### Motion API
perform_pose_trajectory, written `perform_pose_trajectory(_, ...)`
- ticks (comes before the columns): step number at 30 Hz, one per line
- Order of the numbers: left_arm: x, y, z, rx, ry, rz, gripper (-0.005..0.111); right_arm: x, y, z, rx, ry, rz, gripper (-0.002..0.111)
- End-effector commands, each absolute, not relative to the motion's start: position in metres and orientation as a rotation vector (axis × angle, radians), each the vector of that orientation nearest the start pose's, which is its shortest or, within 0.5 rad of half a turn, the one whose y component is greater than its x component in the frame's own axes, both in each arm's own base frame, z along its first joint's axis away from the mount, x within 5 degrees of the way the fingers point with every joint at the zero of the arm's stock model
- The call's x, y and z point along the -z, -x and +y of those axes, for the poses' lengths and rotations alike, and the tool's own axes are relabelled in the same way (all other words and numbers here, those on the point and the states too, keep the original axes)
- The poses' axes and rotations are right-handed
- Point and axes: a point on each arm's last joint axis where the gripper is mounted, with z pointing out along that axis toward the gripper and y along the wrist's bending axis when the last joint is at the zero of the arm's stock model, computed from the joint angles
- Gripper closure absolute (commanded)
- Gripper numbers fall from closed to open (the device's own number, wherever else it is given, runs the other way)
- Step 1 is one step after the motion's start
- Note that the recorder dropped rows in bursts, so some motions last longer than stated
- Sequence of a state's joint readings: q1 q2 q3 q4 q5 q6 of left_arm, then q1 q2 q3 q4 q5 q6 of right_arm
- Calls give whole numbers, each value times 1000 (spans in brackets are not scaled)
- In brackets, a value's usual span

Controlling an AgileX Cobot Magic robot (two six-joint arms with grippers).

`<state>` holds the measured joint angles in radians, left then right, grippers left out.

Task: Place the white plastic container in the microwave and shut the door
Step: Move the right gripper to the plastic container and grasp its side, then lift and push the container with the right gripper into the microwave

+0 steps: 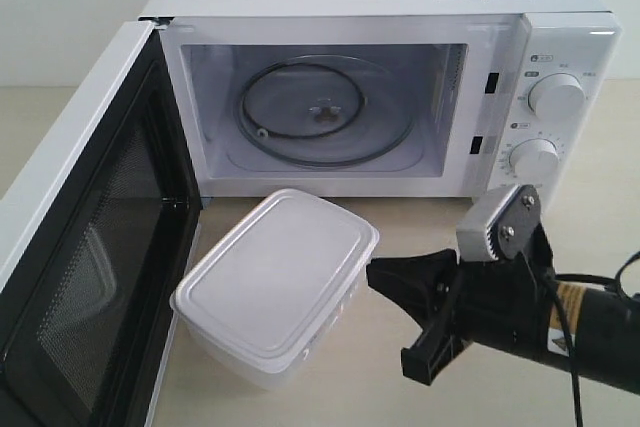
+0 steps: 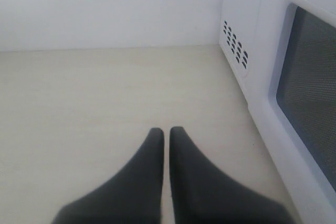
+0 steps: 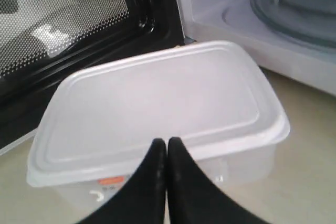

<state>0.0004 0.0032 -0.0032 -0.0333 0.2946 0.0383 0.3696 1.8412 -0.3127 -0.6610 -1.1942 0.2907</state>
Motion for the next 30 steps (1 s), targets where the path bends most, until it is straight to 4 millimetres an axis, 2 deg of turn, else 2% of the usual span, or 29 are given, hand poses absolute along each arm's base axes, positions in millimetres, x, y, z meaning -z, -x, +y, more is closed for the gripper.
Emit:
perform_pose_trajectory(1,-186,-54,-1,7,-1,1780,102,-110,-187,128,-865,712,1827,109)
perform_pose_trajectory(5,-186,-54,-1,7,-1,1780,102,-109,-182,129,-967,649,1887,109)
perform_pose_trajectory(7,-186,-54,-1,7,-1,1780,102,-109,-185,128,-1042,472,1960,109)
perform_pose_trajectory(10,-186,-54,-1,7,-1,1780,102,-109,-189,125,-1229,72,2078,109)
perform_pose_trajectory(13,-186,-54,-1,7,-1,1780,102,-108,-189,125,-1331,-149,2140,109)
perform_pose_trajectory(22,-186,-54,-1,7,-1,1780,102,-106,-180,130,-1474,-234,2247,108)
perform_pose_trajectory(26,-186,-54,-1,7,-1,1780,102,-106,-179,131,-1540,-346,2273,92)
perform_pose_trajectory(30,-186,-54,-1,7,-1,1780,102,-106,-181,130,-1562,-441,2272,65)
